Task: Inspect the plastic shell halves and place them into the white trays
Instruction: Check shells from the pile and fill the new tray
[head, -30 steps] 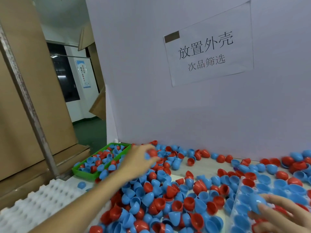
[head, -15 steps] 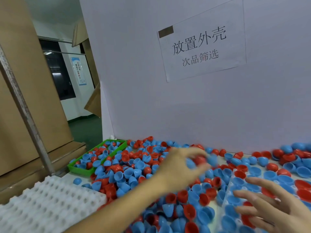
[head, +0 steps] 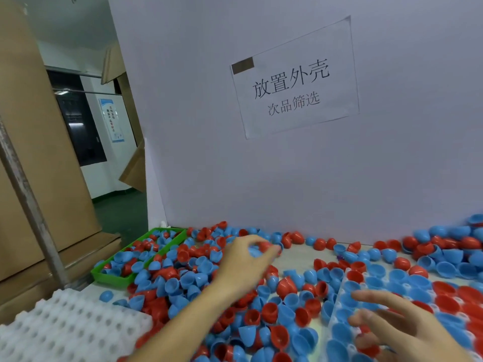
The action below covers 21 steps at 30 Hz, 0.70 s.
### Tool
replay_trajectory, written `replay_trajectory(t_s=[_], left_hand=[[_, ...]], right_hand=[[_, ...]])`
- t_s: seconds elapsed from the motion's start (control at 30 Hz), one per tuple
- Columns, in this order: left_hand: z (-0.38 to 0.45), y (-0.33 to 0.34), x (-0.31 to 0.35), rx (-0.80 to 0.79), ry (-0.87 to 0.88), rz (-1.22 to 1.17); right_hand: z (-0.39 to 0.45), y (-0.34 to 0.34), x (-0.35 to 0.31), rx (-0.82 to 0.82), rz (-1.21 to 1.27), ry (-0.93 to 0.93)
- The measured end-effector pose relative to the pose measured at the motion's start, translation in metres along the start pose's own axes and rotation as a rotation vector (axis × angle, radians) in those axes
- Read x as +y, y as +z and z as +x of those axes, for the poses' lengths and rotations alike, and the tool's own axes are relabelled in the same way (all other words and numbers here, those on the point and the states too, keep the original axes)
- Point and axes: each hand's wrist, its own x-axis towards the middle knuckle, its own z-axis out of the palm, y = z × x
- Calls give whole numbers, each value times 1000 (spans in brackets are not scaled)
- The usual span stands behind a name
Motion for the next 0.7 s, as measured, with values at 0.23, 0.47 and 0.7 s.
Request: replay_trajectory(t_s=[0.23, 0.47, 0.7], left_hand=[[-35, 84, 95, -349, -301, -817], [-66, 117, 78, -330, -456, -1029], [-71, 110, 58, -344, -276, -789]], right_hand=[[-9, -4, -7, 174, 82, -232], [-14, -21, -9, 208, -1, -387], [-16, -22, -10, 8, -233, -339]])
